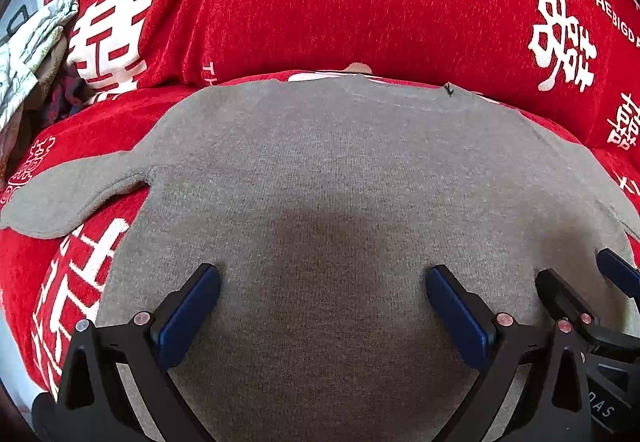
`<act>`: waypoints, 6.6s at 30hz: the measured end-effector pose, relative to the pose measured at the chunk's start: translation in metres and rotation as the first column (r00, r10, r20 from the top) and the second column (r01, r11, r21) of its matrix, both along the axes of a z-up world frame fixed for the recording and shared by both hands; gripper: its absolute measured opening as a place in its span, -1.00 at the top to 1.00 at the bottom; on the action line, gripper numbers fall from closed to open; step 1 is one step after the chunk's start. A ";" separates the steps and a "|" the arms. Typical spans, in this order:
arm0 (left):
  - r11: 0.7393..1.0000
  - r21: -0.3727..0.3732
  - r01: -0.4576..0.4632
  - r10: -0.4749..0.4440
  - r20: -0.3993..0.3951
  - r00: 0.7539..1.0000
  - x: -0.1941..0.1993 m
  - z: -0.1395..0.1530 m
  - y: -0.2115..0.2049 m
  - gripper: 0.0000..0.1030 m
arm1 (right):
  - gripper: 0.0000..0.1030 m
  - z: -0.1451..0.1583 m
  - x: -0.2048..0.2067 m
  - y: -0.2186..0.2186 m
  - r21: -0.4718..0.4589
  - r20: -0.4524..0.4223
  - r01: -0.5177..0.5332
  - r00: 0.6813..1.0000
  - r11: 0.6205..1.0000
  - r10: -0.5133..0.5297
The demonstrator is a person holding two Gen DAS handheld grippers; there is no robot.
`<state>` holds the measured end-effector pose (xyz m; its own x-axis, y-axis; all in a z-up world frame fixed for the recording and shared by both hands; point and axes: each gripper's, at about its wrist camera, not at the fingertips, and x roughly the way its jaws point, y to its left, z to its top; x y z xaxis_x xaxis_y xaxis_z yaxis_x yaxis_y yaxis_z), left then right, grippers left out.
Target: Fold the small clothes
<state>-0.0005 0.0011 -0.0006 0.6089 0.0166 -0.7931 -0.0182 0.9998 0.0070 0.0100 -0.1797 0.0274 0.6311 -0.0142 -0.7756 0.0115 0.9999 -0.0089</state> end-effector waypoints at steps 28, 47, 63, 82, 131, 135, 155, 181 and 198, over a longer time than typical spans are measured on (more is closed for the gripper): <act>1.000 -0.011 -0.018 0.016 -0.183 0.983 0.024 0.007 0.001 -1.00 | -0.92 -0.002 0.015 -0.004 0.014 -0.114 0.016 0.993 1.000 -0.014; 1.000 -0.008 -0.007 0.004 -0.290 0.957 0.035 0.006 0.001 -1.00 | -0.97 0.000 0.034 -0.005 0.016 -0.271 0.007 0.962 1.000 -0.003; 0.999 0.010 -0.034 0.036 -0.287 0.957 0.045 0.014 -0.005 -1.00 | -0.97 0.015 0.042 -0.017 0.012 -0.222 0.043 0.974 0.999 -0.039; 0.991 0.070 0.116 -0.097 -0.229 0.969 0.063 0.026 -0.108 -1.00 | -0.89 0.026 0.052 -0.120 0.064 -0.186 0.214 0.962 0.975 -0.199; 0.932 0.101 0.349 -0.323 -0.206 0.924 0.076 0.028 -0.307 -1.00 | 0.77 0.003 -0.018 -0.416 0.025 -0.094 0.558 0.828 0.830 -0.553; 0.952 0.085 0.294 -0.270 -0.221 0.937 0.090 0.027 -0.299 -1.00 | 0.77 0.024 -0.045 -0.420 0.107 0.007 0.577 0.814 0.809 -0.581; 0.926 0.104 0.362 -0.338 -0.193 0.921 0.073 0.032 -0.299 -1.00 | 0.78 0.051 -0.066 -0.405 0.294 0.049 0.560 0.800 0.775 -0.597; 0.977 -0.029 0.211 -0.213 -0.196 0.957 0.053 0.024 -0.125 -1.00 | 0.78 0.081 0.026 -0.219 0.421 0.024 0.310 0.936 0.853 -0.352; 0.994 -0.088 0.064 -0.081 -0.200 0.976 0.056 0.018 -0.010 -1.00 | 0.78 0.075 0.074 -0.086 0.397 -0.002 0.181 0.980 0.900 -0.197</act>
<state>0.0554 -0.0093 0.0171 0.4321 -0.0909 -0.8972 0.0478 0.9958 -0.0778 0.0841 -0.2659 0.1027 0.6752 0.1657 -0.7188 0.1934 0.9006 0.3892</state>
